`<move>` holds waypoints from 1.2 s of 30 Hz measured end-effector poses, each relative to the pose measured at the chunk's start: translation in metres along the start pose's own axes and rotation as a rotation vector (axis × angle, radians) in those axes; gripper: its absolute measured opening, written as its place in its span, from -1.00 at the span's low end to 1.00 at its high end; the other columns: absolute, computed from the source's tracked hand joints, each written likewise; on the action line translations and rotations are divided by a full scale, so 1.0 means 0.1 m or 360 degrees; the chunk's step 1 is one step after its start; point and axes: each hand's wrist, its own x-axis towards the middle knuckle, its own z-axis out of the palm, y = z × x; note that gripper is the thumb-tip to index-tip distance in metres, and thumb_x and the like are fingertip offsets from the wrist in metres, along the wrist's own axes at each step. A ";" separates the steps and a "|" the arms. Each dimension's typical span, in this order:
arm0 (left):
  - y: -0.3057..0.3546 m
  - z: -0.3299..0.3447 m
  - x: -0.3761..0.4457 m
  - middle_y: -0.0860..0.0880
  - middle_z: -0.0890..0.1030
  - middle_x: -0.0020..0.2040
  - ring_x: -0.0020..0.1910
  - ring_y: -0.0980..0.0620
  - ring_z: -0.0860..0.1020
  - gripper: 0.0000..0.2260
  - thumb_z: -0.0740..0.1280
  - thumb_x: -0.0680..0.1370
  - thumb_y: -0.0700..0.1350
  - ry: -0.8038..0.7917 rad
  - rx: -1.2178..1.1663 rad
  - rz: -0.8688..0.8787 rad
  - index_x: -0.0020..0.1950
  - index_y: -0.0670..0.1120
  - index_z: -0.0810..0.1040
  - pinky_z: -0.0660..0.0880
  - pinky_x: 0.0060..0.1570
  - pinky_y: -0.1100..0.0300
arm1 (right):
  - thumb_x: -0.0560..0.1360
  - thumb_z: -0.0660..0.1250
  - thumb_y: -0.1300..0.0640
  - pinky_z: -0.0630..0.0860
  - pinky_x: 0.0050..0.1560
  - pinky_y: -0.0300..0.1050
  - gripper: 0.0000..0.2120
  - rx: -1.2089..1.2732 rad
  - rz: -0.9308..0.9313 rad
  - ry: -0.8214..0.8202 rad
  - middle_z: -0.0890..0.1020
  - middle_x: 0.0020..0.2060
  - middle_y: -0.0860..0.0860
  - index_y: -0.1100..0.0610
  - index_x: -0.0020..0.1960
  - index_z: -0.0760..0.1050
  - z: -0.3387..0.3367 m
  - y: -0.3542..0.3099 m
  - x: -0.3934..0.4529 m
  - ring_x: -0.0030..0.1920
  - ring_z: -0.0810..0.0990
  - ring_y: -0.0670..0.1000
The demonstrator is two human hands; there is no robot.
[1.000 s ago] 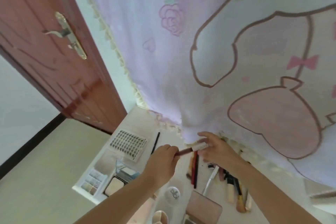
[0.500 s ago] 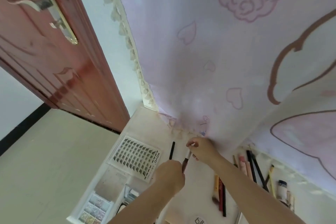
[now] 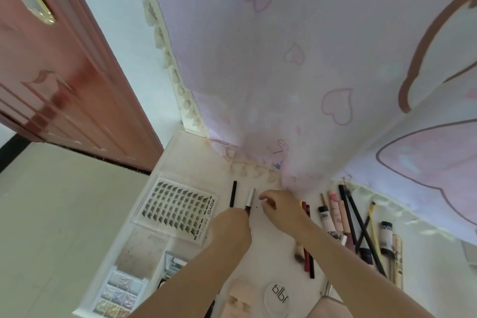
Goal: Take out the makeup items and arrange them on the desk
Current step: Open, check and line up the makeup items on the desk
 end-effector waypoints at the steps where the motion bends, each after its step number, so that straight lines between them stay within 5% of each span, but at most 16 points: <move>1: 0.00 0.01 0.00 -0.11 0.54 0.15 0.13 -0.08 0.53 -0.77 0.13 0.61 -0.12 0.0001 0.0015 0.0011 0.17 -0.18 0.47 0.46 0.00 0.16 | 0.56 0.13 0.20 0.31 -0.26 -0.45 -0.73 -0.0017 0.0007 0.0022 0.55 -0.17 0.03 0.18 0.21 0.46 -0.01 0.05 -0.08 -0.18 0.49 -0.04; 4: -0.01 0.02 -0.02 -0.09 0.54 0.14 0.11 -0.05 0.55 -0.76 0.12 0.61 -0.10 0.0027 0.0071 0.0031 0.17 -0.17 0.47 0.47 -0.01 0.18 | 0.56 0.16 0.17 0.33 -0.32 -0.49 -0.78 -0.0067 0.0155 0.0085 0.41 -0.34 -0.15 0.16 0.14 0.50 -0.06 0.25 -0.34 -0.34 0.38 -0.23; 8: -0.04 0.04 -0.06 -0.06 0.52 0.14 0.10 -0.01 0.54 -0.77 0.10 0.62 -0.10 0.0099 0.0170 0.0057 0.19 -0.14 0.44 0.43 -0.04 0.22 | 0.53 0.20 0.15 0.38 -0.21 -0.40 -0.82 -0.0063 0.0417 0.0132 0.53 -0.19 -0.07 0.13 0.06 0.52 -0.12 0.47 -0.56 -0.21 0.49 -0.10; 13: -0.06 0.03 -0.10 -0.06 0.49 0.14 0.10 -0.02 0.53 -0.78 0.08 0.62 -0.11 0.0133 0.0208 0.0062 0.18 -0.14 0.42 0.44 -0.03 0.21 | 0.49 0.28 0.07 0.29 -0.38 -0.40 -0.89 -0.0096 0.0516 0.0163 0.46 -0.29 -0.07 0.12 -0.08 0.45 -0.12 0.48 -0.63 -0.31 0.42 -0.14; 15: -0.06 0.03 -0.11 -0.06 0.48 0.15 0.11 -0.01 0.52 -0.78 0.09 0.62 -0.11 0.0137 0.0211 0.0066 0.18 -0.13 0.43 0.44 -0.01 0.21 | 0.51 0.24 0.08 0.41 -0.32 -0.28 -0.88 -0.0161 0.0535 0.0097 0.52 -0.21 -0.01 0.12 -0.12 0.35 -0.04 0.43 -0.62 -0.23 0.53 -0.05; 19: -0.08 0.02 -0.17 -0.05 0.48 0.15 0.11 0.00 0.51 -0.78 0.08 0.62 -0.10 0.0164 0.0216 0.0081 0.18 -0.13 0.43 0.43 -0.01 0.22 | 0.55 0.12 0.15 0.38 -0.36 -0.23 -0.82 -0.0477 0.0549 0.0093 0.44 -0.15 0.00 0.16 0.13 0.34 0.06 0.32 -0.59 -0.04 0.58 0.04; 23: -0.12 0.00 -0.22 -0.06 0.48 0.16 0.12 0.01 0.51 -0.76 0.06 0.62 -0.07 0.0171 0.0205 0.0093 0.17 -0.13 0.43 0.44 0.04 0.23 | 0.52 0.11 0.27 0.17 -0.52 -0.28 -0.71 -0.0525 0.0585 0.0201 0.56 -0.08 0.04 0.17 0.23 0.25 0.12 0.25 -0.57 -0.08 0.57 0.06; 25: -0.14 0.00 -0.24 -0.05 0.48 0.16 0.12 0.02 0.51 -0.76 0.06 0.62 -0.07 0.0192 0.0193 0.0087 0.18 -0.13 0.43 0.44 0.05 0.24 | 0.50 0.13 0.27 0.21 -0.51 -0.28 -0.70 -0.0444 0.0609 0.0233 0.49 -0.25 -0.03 0.17 0.22 0.24 0.12 0.22 -0.58 -0.18 0.51 0.04; 28: -0.17 -0.02 -0.26 -0.03 0.48 0.16 0.12 0.04 0.50 -0.75 0.05 0.63 -0.05 0.0235 0.0176 0.0084 0.18 -0.12 0.42 0.43 0.06 0.25 | 0.49 0.16 0.20 0.27 -0.44 -0.25 -0.80 -0.0365 0.0599 0.0257 0.30 -0.39 -0.10 0.15 0.10 0.28 0.05 0.15 -0.69 -0.22 0.42 0.00; 31: -0.23 -0.04 -0.27 -0.03 0.50 0.13 0.09 0.05 0.51 -0.75 0.05 0.63 -0.05 0.0264 0.0146 0.0093 0.16 -0.12 0.43 0.43 0.03 0.27 | 0.52 0.12 0.13 0.31 -0.35 -0.29 -0.97 -0.0529 0.0447 0.0283 0.34 -0.34 -0.11 0.06 -0.10 0.31 -0.15 0.06 -0.93 -0.12 0.40 -0.02; 33: -0.26 -0.05 -0.28 -0.03 0.51 0.11 0.07 0.06 0.52 -0.75 0.05 0.63 -0.05 0.0283 0.0119 0.0099 0.15 -0.12 0.44 0.44 0.03 0.27 | 0.54 0.10 0.11 0.39 -0.03 -0.23 -0.83 -0.0820 0.0329 0.0288 0.52 -0.13 -0.09 0.06 0.07 0.41 -0.28 0.03 -1.06 0.08 0.42 -0.02; 36: -0.30 -0.07 -0.28 -0.03 0.51 0.10 0.05 0.05 0.52 -0.75 0.06 0.62 -0.04 0.0296 0.0108 0.0104 0.15 -0.13 0.44 0.44 0.01 0.27 | 0.52 0.12 0.15 0.24 0.26 -0.11 -0.74 -0.1110 0.0274 0.0269 0.51 0.17 -0.07 0.03 0.18 0.42 -0.42 -0.01 -1.06 0.36 0.26 0.02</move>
